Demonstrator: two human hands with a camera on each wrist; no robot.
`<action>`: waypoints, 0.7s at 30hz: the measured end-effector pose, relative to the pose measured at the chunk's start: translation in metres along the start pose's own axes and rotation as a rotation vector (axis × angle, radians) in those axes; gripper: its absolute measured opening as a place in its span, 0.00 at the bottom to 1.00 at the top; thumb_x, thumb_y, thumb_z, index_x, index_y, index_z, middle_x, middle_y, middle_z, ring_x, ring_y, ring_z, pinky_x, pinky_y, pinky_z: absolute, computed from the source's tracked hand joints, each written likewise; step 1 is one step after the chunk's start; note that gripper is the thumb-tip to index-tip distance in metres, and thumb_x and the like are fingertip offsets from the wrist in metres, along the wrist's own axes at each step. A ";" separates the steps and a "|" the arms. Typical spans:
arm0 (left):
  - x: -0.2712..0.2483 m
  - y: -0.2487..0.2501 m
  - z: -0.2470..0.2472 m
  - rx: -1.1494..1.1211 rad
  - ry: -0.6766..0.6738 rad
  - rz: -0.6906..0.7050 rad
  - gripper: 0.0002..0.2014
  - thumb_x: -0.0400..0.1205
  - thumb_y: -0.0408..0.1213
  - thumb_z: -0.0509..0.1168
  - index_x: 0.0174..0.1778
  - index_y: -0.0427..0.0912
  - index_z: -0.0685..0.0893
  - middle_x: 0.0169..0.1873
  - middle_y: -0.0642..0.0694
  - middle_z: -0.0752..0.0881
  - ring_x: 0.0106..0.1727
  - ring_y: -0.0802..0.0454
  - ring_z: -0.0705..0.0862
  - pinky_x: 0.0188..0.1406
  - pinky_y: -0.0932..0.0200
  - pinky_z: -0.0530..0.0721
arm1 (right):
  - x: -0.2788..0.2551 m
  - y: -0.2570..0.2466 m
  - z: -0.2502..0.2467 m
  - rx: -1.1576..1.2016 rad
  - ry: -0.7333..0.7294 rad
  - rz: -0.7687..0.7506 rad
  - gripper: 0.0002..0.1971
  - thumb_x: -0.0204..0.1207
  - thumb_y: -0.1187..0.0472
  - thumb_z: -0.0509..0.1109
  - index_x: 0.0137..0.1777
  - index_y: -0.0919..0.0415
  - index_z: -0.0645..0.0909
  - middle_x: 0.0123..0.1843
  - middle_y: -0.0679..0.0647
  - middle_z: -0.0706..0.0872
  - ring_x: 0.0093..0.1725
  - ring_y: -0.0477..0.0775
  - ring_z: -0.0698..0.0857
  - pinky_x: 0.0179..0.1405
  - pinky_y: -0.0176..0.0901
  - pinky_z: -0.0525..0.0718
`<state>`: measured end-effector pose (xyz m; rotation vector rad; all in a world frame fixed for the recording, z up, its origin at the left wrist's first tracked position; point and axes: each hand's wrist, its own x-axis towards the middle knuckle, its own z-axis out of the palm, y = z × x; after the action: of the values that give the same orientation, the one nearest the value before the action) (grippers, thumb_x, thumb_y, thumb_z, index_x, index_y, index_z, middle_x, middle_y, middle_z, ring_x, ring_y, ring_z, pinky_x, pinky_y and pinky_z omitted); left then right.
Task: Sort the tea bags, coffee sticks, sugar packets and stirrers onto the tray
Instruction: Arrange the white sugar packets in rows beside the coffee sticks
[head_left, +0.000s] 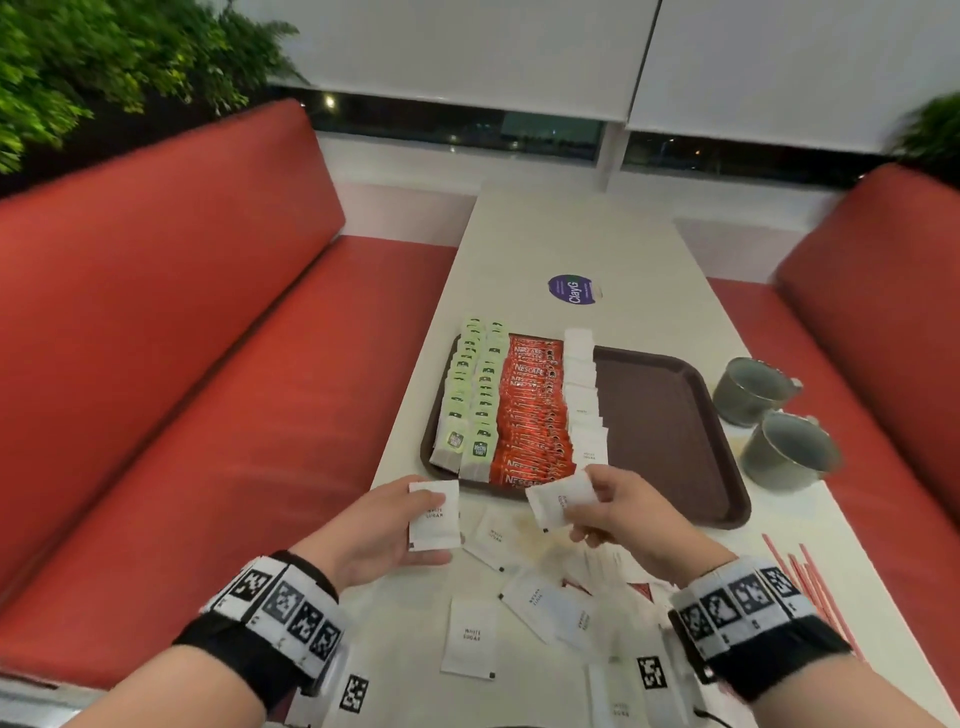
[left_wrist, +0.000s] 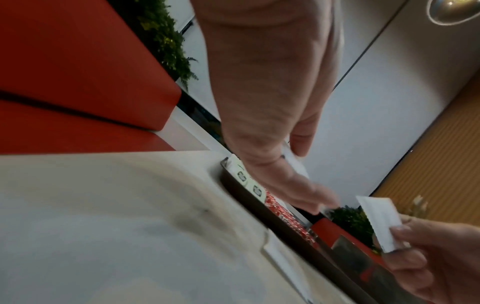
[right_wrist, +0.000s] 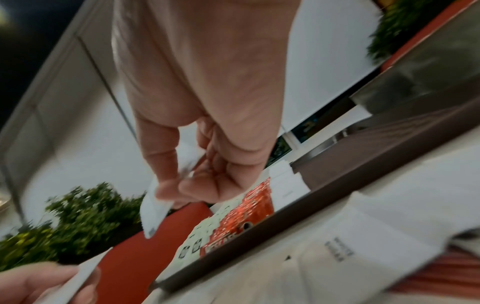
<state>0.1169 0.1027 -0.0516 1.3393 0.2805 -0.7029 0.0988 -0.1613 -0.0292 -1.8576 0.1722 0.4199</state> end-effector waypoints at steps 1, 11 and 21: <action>0.001 0.002 0.004 0.010 -0.005 -0.007 0.07 0.85 0.29 0.59 0.57 0.38 0.77 0.52 0.33 0.84 0.59 0.33 0.85 0.35 0.51 0.87 | -0.002 0.002 -0.006 0.039 0.039 0.001 0.05 0.73 0.74 0.72 0.47 0.68 0.82 0.35 0.56 0.88 0.29 0.49 0.83 0.30 0.40 0.78; 0.027 0.006 0.054 0.143 0.025 0.119 0.13 0.86 0.27 0.56 0.58 0.48 0.79 0.60 0.46 0.82 0.58 0.45 0.83 0.40 0.57 0.88 | 0.035 0.019 -0.077 -0.026 0.494 0.046 0.09 0.82 0.66 0.62 0.55 0.57 0.81 0.39 0.54 0.83 0.32 0.49 0.76 0.28 0.38 0.72; 0.041 0.014 0.083 0.307 0.148 0.251 0.12 0.82 0.28 0.65 0.59 0.45 0.79 0.56 0.47 0.85 0.55 0.50 0.86 0.46 0.55 0.90 | 0.094 0.023 -0.069 -0.350 0.265 0.132 0.06 0.79 0.67 0.66 0.51 0.57 0.80 0.40 0.50 0.81 0.36 0.47 0.80 0.28 0.36 0.80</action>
<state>0.1403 0.0119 -0.0445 1.6893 0.1211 -0.4470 0.1923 -0.2252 -0.0656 -2.2526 0.4252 0.3053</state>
